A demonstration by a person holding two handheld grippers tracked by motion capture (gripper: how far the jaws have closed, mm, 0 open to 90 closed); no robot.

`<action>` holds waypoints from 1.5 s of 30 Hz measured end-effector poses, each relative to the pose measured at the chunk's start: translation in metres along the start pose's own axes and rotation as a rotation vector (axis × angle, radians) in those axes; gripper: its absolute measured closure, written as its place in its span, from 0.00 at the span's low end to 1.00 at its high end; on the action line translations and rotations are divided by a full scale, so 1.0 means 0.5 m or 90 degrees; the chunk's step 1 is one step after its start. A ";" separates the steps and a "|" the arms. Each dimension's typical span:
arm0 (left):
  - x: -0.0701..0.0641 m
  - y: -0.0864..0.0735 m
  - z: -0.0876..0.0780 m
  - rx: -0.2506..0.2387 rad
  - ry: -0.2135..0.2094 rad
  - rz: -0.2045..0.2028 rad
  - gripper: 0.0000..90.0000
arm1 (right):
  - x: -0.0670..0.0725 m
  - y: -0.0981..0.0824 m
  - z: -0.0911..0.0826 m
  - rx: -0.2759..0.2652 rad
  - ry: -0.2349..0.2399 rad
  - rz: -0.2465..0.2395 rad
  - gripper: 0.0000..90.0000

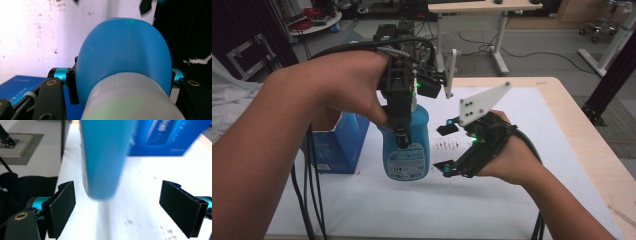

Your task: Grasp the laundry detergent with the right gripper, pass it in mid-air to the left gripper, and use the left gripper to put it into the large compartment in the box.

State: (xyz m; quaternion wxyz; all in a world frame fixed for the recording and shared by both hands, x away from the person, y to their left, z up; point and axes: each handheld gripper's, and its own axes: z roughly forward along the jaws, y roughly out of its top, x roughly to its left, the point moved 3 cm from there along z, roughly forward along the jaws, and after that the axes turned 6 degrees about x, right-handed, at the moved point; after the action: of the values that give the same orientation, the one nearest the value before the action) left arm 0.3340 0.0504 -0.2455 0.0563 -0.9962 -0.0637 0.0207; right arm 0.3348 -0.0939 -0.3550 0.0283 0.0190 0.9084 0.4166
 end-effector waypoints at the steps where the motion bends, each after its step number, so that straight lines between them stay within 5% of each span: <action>1: 0.002 -0.003 -0.002 0.000 -0.001 -0.001 0.43 | -0.004 -0.004 -0.008 0.007 -0.004 0.001 0.15; 5: 0.005 -0.014 -0.009 -0.003 -0.003 -0.013 0.43 | -0.019 -0.016 -0.034 0.040 -0.013 0.009 0.12; 7: 0.007 -0.020 -0.016 -0.006 -0.003 -0.020 0.43 | -0.027 -0.022 -0.041 0.065 -0.030 0.018 0.01; 13: 0.019 -0.044 -0.053 -0.025 -0.009 -0.050 0.43 | -0.051 -0.041 -0.072 0.156 -0.047 0.023 0.01; 17: 0.031 -0.070 -0.089 -0.043 -0.019 -0.091 0.43 | -0.065 -0.044 -0.103 0.224 -0.061 0.005 0.01; 26: 0.081 -0.148 -0.178 -0.054 -0.049 -0.222 0.43 | -0.104 -0.042 -0.159 0.306 -0.088 0.005 0.01; 27: 0.081 -0.148 -0.178 -0.054 -0.049 -0.222 0.43 | -0.105 -0.041 -0.162 0.309 -0.091 0.005 0.01; 33: 0.112 -0.204 -0.215 -0.064 -0.053 -0.350 0.43 | -0.113 -0.047 -0.174 0.315 -0.109 0.009 0.01; 34: 0.112 -0.204 -0.215 -0.064 -0.053 -0.350 0.43 | -0.113 -0.047 -0.174 0.315 -0.109 0.009 0.01; 35: 0.119 -0.225 -0.222 -0.077 -0.061 -0.412 0.43 | -0.113 -0.051 -0.173 0.323 -0.109 0.006 0.01; 36: 0.119 -0.225 -0.222 -0.077 -0.061 -0.412 0.43 | -0.113 -0.051 -0.173 0.323 -0.109 0.006 0.01; 37: 0.125 -0.241 -0.223 -0.088 -0.058 -0.463 0.43 | -0.113 -0.051 -0.171 0.327 -0.111 0.002 0.01; 38: 0.125 -0.241 -0.223 -0.088 -0.058 -0.463 0.43 | -0.113 -0.051 -0.171 0.327 -0.111 0.002 0.01; 40: 0.135 -0.261 -0.225 -0.083 -0.048 -0.511 0.43 | -0.111 -0.050 -0.170 0.326 -0.112 0.001 0.01; 41: 0.144 -0.281 -0.226 -0.080 -0.028 -0.559 0.43 | -0.111 -0.049 -0.169 0.324 -0.112 -0.005 0.01; 42: 0.144 -0.281 -0.226 -0.080 -0.028 -0.559 0.43 | -0.111 -0.049 -0.169 0.324 -0.112 -0.005 0.01; 43: 0.150 -0.298 -0.225 -0.077 -0.019 -0.605 0.43 | -0.110 -0.047 -0.168 0.327 -0.115 -0.007 0.01; 44: 0.150 -0.298 -0.225 -0.077 -0.019 -0.605 0.43 | -0.110 -0.047 -0.168 0.327 -0.115 -0.007 0.01; 45: 0.156 -0.311 -0.222 -0.073 -0.018 -0.639 0.43 | -0.110 -0.047 -0.167 0.326 -0.115 -0.008 0.01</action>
State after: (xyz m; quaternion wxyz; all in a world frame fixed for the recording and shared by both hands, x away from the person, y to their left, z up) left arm 0.3971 0.2014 -0.1202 0.0038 -0.8439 -0.5365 0.0011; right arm 0.3837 -0.1757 -0.3165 0.1059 0.0570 0.9781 0.1696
